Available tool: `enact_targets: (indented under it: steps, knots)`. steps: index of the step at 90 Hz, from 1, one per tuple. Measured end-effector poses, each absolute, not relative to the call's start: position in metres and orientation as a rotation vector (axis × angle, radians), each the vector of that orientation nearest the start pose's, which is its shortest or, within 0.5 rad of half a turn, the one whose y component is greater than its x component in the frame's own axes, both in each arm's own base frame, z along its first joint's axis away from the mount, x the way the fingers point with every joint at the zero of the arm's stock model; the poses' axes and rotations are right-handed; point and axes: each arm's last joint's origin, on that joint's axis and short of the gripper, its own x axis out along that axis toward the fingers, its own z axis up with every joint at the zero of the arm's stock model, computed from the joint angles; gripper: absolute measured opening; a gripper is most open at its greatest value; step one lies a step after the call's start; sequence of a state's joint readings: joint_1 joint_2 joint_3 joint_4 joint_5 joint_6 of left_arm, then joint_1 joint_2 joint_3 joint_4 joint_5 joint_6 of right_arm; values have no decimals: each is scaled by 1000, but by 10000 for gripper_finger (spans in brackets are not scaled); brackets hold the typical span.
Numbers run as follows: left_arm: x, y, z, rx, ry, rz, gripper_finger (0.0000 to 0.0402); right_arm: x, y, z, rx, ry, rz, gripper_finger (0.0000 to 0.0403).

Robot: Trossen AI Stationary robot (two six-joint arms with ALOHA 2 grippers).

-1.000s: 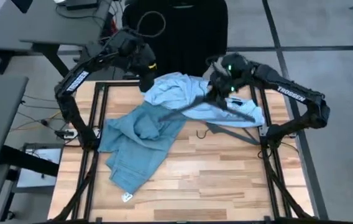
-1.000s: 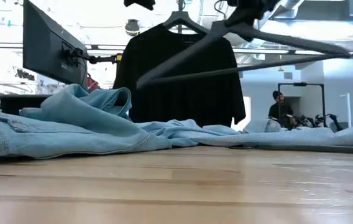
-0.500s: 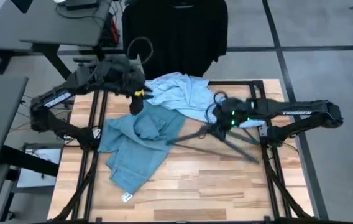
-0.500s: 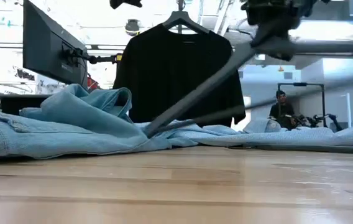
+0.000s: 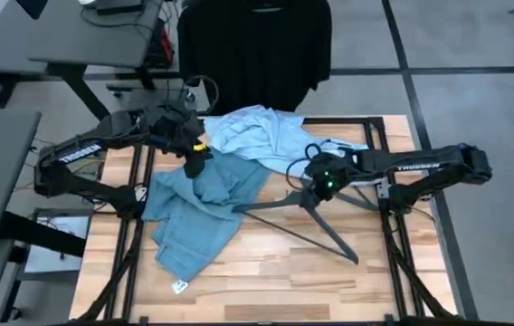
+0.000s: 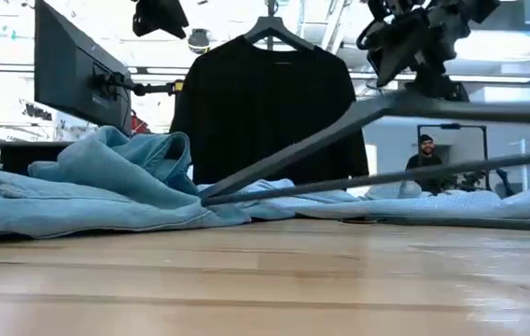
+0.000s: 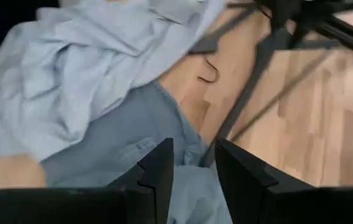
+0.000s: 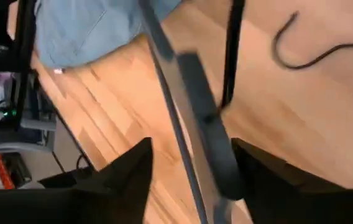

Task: Hang clothes
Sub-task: Unhang the blue shirt from the rack, then unhang the black shirt from the rack

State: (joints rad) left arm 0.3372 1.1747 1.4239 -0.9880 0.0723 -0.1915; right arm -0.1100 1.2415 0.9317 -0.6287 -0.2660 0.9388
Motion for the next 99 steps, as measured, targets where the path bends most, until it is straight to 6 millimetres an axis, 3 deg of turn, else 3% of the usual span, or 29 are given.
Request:
enact_targets:
  steps: [15, 30, 41, 50, 64, 84, 99]
  knots:
    - [198, 76, 401, -337, 697, 356, 100, 237, -50, 266, 1001, 902, -346, 269]
    - [194, 90, 401, -329, 681, 408, 100, 229, -81, 273, 811, 872, -324, 276]
    - [191, 105, 406, -327, 608, 483, 100, 221, -119, 290, 672, 785, -359, 276]
    - [185, 119, 409, -370, 555, 565, 100, 214, -158, 320, 599, 653, -445, 276]
    - [172, 138, 408, -474, 518, 692, 100, 198, -226, 382, 384, 414, -501, 276]
    - [164, 147, 409, -519, 486, 756, 100, 184, -322, 460, 31, 196, -602, 276]
    - [168, 149, 408, -525, 478, 756, 100, 170, -360, 503, -135, 73, -589, 276]
